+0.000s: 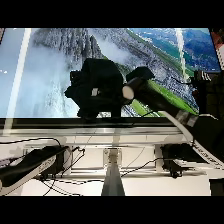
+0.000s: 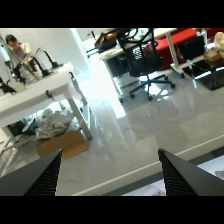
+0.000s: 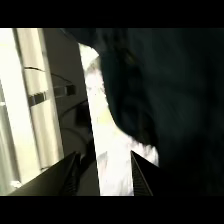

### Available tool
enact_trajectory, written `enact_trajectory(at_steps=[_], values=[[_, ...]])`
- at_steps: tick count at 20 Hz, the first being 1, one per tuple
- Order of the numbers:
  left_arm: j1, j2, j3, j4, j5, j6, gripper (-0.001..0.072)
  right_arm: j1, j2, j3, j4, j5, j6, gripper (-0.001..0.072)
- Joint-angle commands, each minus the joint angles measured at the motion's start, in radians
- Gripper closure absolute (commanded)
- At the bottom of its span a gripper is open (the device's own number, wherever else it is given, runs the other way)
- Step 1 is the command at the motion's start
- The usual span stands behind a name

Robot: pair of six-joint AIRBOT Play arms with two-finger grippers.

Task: Fold the clothes and pants, and hang the long-sleeved shirts on hangers.

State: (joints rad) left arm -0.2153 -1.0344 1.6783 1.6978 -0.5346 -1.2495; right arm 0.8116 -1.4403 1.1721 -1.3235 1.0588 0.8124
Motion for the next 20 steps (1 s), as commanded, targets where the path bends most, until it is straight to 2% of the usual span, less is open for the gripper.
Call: enact_trajectory(at_steps=[1,7,12,15,18,19,20], values=[[0.001,0.0,0.0,0.0,0.0,0.0,0.0013,0.077,-0.055,-0.016,-0.016,-0.115,-0.048,0.0343],[0.001,0.0,0.0,0.0,0.0,0.0,0.0013,0.08,-0.116,-0.016,-0.021,-0.327,-0.049,0.0343],[0.001,0.0,0.0,0.0,0.0,0.0,0.0013,0.08,-0.158,-0.016,-0.021,-0.321,-0.058,0.0345],[0.001,0.0,0.0,0.0,0.0,0.0,0.0013,0.076,-0.18,-0.016,-0.022,-0.321,-0.153,0.0345],[0.001,0.0,0.0,0.0,0.0,0.0,0.0013,0.071,-0.204,-0.016,-0.018,-0.32,-0.153,0.0347],[0.001,0.0,0.0,0.0,0.0,0.0,0.0014,0.071,-0.207,-0.016,-0.024,-0.327,-0.154,0.0396],[0.001,0.0,0.0,0.0,0.0,0.0,0.0013,0.071,-0.208,-0.016,-0.037,-0.341,-0.154,0.0529]])
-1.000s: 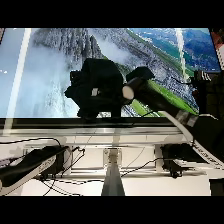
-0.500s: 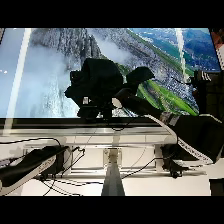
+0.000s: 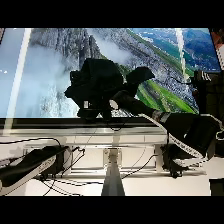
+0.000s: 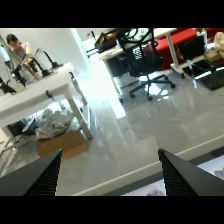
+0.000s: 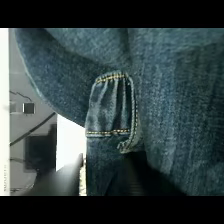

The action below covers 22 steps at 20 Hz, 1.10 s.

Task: Fold the clothes and pants, and hang the long-sleeved shirts on hangers.

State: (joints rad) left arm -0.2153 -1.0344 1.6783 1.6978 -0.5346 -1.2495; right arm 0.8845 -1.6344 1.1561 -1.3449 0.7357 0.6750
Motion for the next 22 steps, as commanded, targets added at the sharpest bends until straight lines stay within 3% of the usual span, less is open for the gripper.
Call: enact_trajectory(at_steps=[1,3,4,9,11,14,16,22], values=[[0.001,0.0,0.0,0.0,0.0,0.0,0.0013,-0.002,-0.013,0.003,-0.034,-0.03,-0.016,0.0614],[0.001,0.0,0.0,0.0,0.0,0.0,0.0014,-0.006,-0.011,0.005,-0.081,-0.056,-0.015,0.0635],[0.001,0.0,0.0,0.0,0.0,0.0,0.0013,-0.013,-0.01,0.006,-0.113,-0.057,-0.014,0.0689],[0.007,0.001,0.0,0.001,-0.112,0.0,0.0013,-0.073,0.061,0.006,-0.164,-0.077,0.119,0.0689],[0.024,-0.006,0.0,0.001,-0.305,0.0,0.0013,-0.12,0.128,0.016,-0.167,-0.145,0.209,0.069],[0.03,-0.031,-0.023,0.0,-0.712,0.0,0.0012,-0.177,0.195,0.067,-0.127,-0.187,0.333,0.0689],[0.03,-0.043,-0.093,0.0,-0.89,0.0,0.0012,-0.182,0.206,0.082,-0.118,-0.186,0.345,0.0689],[0.03,-0.044,-0.56,-0.022,-0.786,-0.033,0.0017,-0.182,0.206,0.082,-0.118,-0.183,0.346,0.0689]])
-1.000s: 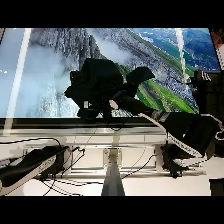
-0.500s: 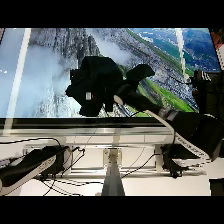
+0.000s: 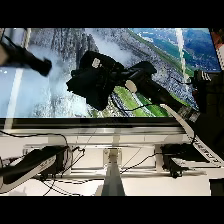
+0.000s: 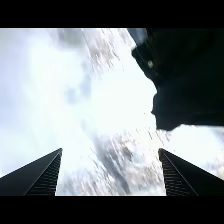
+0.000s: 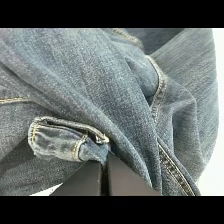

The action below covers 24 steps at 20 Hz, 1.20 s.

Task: Fold the clothes and pants, and hang the long-sleeved shirts on hangers.

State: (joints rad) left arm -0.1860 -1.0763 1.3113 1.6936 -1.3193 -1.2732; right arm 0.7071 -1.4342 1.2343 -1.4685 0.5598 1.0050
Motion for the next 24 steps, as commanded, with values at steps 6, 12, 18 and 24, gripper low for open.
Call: enact_trajectory(at_steps=[6,12,18,24], values=[[0.001,-0.002,-0.622,-0.396,0.323,0.024,0.0248,-0.004,0.006,0.004,0.005,-0.009,0.016,0.0689],[0.001,-0.029,-0.767,-0.775,0.537,0.023,0.006,-0.004,0.006,0.004,0.005,-0.011,0.015,0.0689],[0.001,-0.165,-0.771,-1.088,0.65,0.025,0.0679,-0.004,0.006,0.004,0.005,-0.011,0.015,0.0689],[0.001,-0.165,-0.771,-1.097,0.661,0.024,0.0677,-0.004,0.006,0.004,0.005,-0.011,0.015,0.0689]])
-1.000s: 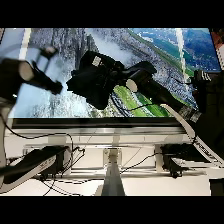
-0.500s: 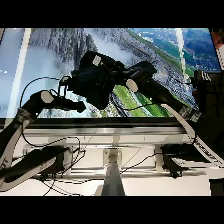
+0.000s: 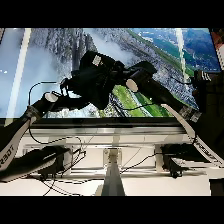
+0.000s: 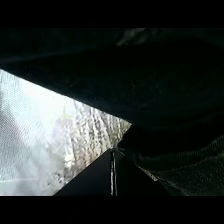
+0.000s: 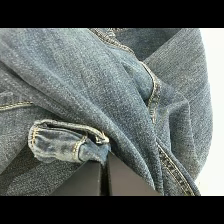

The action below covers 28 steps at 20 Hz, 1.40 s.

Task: Fold the clothes and pants, and hang the long-sleeved shirts on hangers.

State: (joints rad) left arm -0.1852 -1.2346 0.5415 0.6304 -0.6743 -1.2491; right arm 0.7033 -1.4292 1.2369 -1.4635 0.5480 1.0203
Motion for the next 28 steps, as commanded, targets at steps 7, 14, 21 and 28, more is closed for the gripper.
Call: enact_trajectory(at_steps=[7,14,21,28], values=[[0.004,-0.004,0.0,-0.027,-0.073,0.022,0.0494,0.0,0.001,0.001,0.0,0.001,0.0,0.0689],[0.124,0.016,0.0,-0.104,-0.179,0.193,0.0176,0.0,0.001,0.001,0.0,0.001,0.0,0.0689],[0.117,-0.026,-0.001,-0.218,-0.18,0.377,0.0164,0.0,0.001,0.001,0.0,0.001,0.0,0.0689],[0.104,-0.134,-0.001,-0.447,-0.175,0.59,0.0167,0.0,0.001,0.001,0.0,0.001,0.0,0.0689]])
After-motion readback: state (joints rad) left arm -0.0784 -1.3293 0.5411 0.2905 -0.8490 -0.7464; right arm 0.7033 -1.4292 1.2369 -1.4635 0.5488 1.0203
